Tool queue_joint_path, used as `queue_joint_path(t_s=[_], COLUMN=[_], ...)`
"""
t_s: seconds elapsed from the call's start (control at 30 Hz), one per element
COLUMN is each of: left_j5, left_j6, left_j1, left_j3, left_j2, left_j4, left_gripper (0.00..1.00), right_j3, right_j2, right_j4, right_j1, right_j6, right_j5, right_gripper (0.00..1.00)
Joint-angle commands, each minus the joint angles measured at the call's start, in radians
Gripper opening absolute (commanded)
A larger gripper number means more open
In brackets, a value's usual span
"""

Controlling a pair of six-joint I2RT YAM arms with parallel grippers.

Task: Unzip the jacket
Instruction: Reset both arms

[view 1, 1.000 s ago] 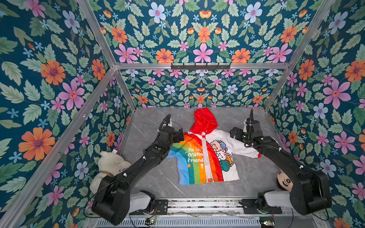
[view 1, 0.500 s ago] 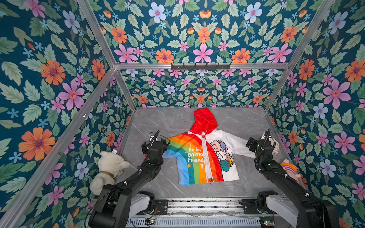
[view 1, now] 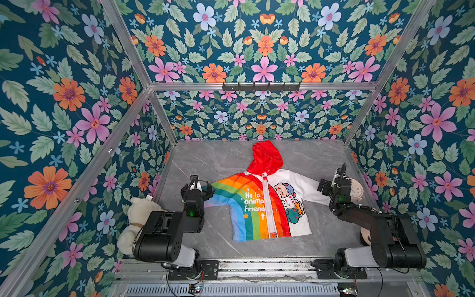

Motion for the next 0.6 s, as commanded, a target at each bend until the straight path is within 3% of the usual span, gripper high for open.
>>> queue_joint_path(t_s=[0.0,0.1,0.2,0.57], left_j5=[0.117,0.081,0.075,0.070], left_j6=[-0.017,-0.032,-0.033,-0.030], left_j1=[0.036,0.039,0.037,0.036], left_j3=[-0.004,0.064,0.054,0.053], left_j2=[0.092,0.070,0.073,0.074], left_j4=[0.246,0.064,0.087,0.095], left_gripper=[1.00,1.00,1.00,0.99], right_j3=[-0.009,-0.059,-0.134,-0.133], right_j2=[0.005,-0.004,0.045,0.039], right_j4=[0.095,0.171,0.368,0.345], right_j1=[-0.004,-0.005,-0.005,-0.005], right_j6=[-0.022,-0.048,-0.050,-0.052], right_j5=[-0.104,-0.167,-0.162,-0.160], right_gripper=[0.99,0.99,0.99,0.99])
